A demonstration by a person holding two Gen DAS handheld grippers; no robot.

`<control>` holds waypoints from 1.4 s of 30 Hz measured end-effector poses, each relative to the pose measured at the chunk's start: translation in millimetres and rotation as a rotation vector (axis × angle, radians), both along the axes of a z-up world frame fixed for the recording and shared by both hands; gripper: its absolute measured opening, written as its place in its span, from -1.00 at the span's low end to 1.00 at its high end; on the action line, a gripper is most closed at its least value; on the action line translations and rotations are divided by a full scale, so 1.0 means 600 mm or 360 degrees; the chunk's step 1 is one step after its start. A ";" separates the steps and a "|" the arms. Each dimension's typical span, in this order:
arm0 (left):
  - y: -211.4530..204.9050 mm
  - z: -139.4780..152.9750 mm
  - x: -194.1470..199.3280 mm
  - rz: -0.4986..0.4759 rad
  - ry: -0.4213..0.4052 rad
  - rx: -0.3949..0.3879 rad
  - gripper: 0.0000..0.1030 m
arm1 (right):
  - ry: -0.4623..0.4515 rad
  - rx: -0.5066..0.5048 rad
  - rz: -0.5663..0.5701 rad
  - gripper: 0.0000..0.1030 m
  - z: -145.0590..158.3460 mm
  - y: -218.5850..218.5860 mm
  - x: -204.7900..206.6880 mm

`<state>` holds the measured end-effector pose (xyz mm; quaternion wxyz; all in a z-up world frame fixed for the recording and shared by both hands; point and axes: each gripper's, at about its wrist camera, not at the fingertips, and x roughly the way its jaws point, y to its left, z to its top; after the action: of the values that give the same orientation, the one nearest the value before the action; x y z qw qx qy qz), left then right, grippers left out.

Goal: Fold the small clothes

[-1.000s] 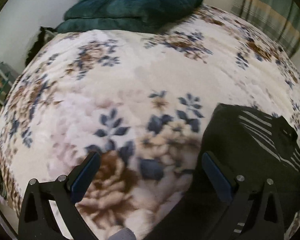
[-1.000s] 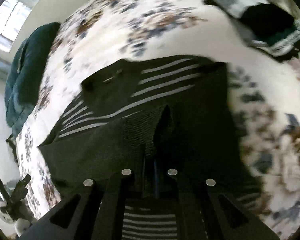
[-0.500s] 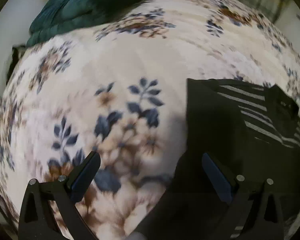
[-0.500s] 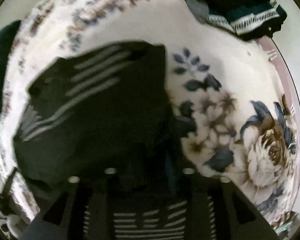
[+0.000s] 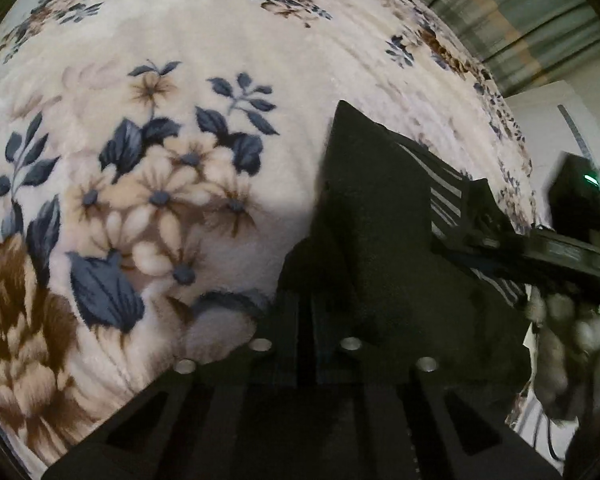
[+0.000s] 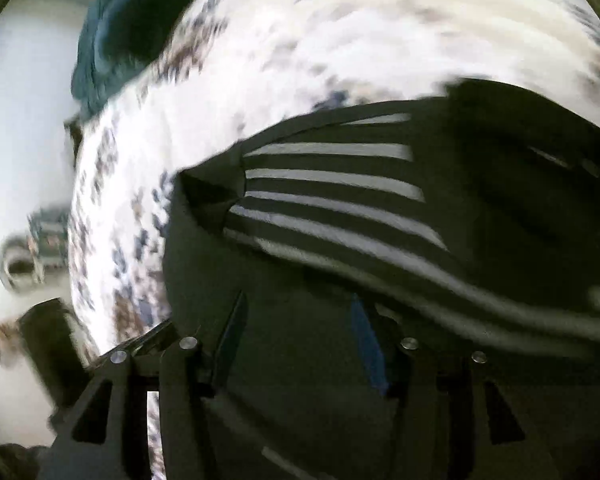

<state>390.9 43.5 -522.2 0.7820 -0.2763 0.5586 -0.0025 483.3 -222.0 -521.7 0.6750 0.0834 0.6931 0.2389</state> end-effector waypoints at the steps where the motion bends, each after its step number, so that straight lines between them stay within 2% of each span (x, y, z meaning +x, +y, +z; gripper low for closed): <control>1: 0.004 -0.001 -0.003 0.0009 -0.0005 -0.0011 -0.96 | 0.0009 -0.0020 0.0033 0.09 -0.011 0.011 0.004; 3: 0.012 -0.001 -0.010 0.0025 -0.0014 -0.0020 -0.96 | 0.0011 -0.0024 0.0095 0.09 -0.025 0.028 0.003; 4: 0.015 0.000 -0.014 0.0030 -0.0018 -0.0022 -0.97 | -0.0014 -0.0015 0.0104 -0.10 -0.027 0.032 0.001; 5: 0.015 0.000 -0.016 0.0031 -0.0024 -0.0032 -0.97 | -0.0041 0.0001 0.0130 -0.72 -0.022 0.036 -0.001; 6: 0.016 0.002 -0.018 0.0031 -0.0033 -0.0034 -0.97 | -0.0070 -0.0021 0.0155 -0.97 -0.015 0.038 -0.008; 9: 0.019 0.004 -0.022 0.0028 -0.0036 -0.0028 -0.97 | -0.0186 -0.0049 0.0130 -0.96 0.008 0.030 -0.010; 12: 0.028 0.002 -0.028 0.0031 -0.0027 -0.0014 -1.00 | -0.0249 -0.0062 0.0007 -0.96 0.032 0.006 0.002; 16: 0.048 -0.014 -0.040 0.0065 0.0030 -0.0025 -1.00 | -0.0273 -0.0093 -0.0135 -0.96 0.043 -0.022 0.028; 19: 0.062 -0.014 -0.041 0.0094 0.0038 -0.0103 -1.00 | -0.0234 -0.0130 -0.0146 -0.96 0.034 -0.030 0.039; 20: 0.065 -0.013 -0.039 0.0098 0.0038 -0.0153 -0.98 | -0.0175 -0.0120 -0.0138 -0.95 0.027 -0.028 0.041; 21: 0.070 -0.012 -0.034 0.0112 0.0056 -0.0185 -0.87 | -0.0126 -0.0098 -0.0151 -0.94 0.024 -0.027 0.044; 22: 0.072 -0.011 -0.030 0.0130 0.0068 -0.0193 -0.66 | -0.0084 -0.0070 -0.0180 -0.89 0.022 -0.030 0.048; 23: 0.076 -0.008 -0.026 0.0145 0.0041 -0.0243 -0.55 | -0.0047 -0.0019 -0.0221 -0.68 0.023 -0.033 0.051; 24: 0.076 -0.006 -0.021 0.0158 0.0014 -0.0268 -0.31 | -0.0029 0.0038 -0.0257 -0.49 0.023 -0.036 0.054; 25: 0.076 -0.004 -0.017 0.0172 -0.0012 -0.0274 -0.24 | -0.0021 0.0114 -0.0297 -0.07 0.024 -0.037 0.056; 26: 0.072 -0.005 -0.009 0.0169 -0.0028 -0.0279 -0.24 | -0.0016 0.0155 -0.0309 0.10 0.024 -0.039 0.058; 27: 0.065 -0.009 0.000 0.0149 -0.0025 -0.0274 -0.24 | 0.0009 0.0192 -0.0306 0.11 0.020 -0.033 0.062; 29: 0.049 -0.017 0.015 0.0090 -0.0016 -0.0225 -0.29 | 0.0057 0.0201 -0.0258 0.11 0.007 -0.011 0.070; 30: 0.045 -0.018 0.016 0.0076 -0.0022 -0.0200 -0.44 | 0.0069 0.0190 -0.0230 0.11 0.002 -0.001 0.072; 31: 0.040 -0.019 0.018 0.0055 -0.0028 -0.0173 -0.94 | 0.0077 0.0170 -0.0193 0.11 -0.002 0.010 0.072; 32: 0.034 -0.021 0.021 0.0025 -0.0016 -0.0148 -0.94 | 0.0069 0.0160 -0.0137 -0.03 -0.004 0.023 0.072; 33: 0.031 -0.020 0.024 0.0007 -0.0019 -0.0119 -0.94 | 0.0044 0.0148 -0.0076 -0.25 -0.003 0.036 0.070; 34: 0.031 -0.019 0.024 0.0003 -0.0026 -0.0113 -0.94 | 0.0026 0.0093 -0.0011 -0.98 -0.003 0.049 0.069; 36: 0.036 -0.019 0.020 -0.0002 -0.0028 -0.0109 -0.94 | -0.0055 0.0034 -0.0015 -0.95 0.004 0.053 0.068; 39: 0.045 -0.016 0.015 -0.0003 -0.0025 -0.0120 -0.94 | -0.0129 0.0015 -0.0184 -0.96 0.017 0.022 0.075; 42: 0.046 0.002 0.021 -0.0020 0.0000 -0.0055 -0.90 | -0.0028 0.0159 -0.0365 -0.93 0.028 -0.018 0.063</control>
<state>403.3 71.0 -520.9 0.7772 -0.2863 0.5601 -0.0171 521.2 -232.9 -504.9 0.6989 0.1936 0.6603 0.1952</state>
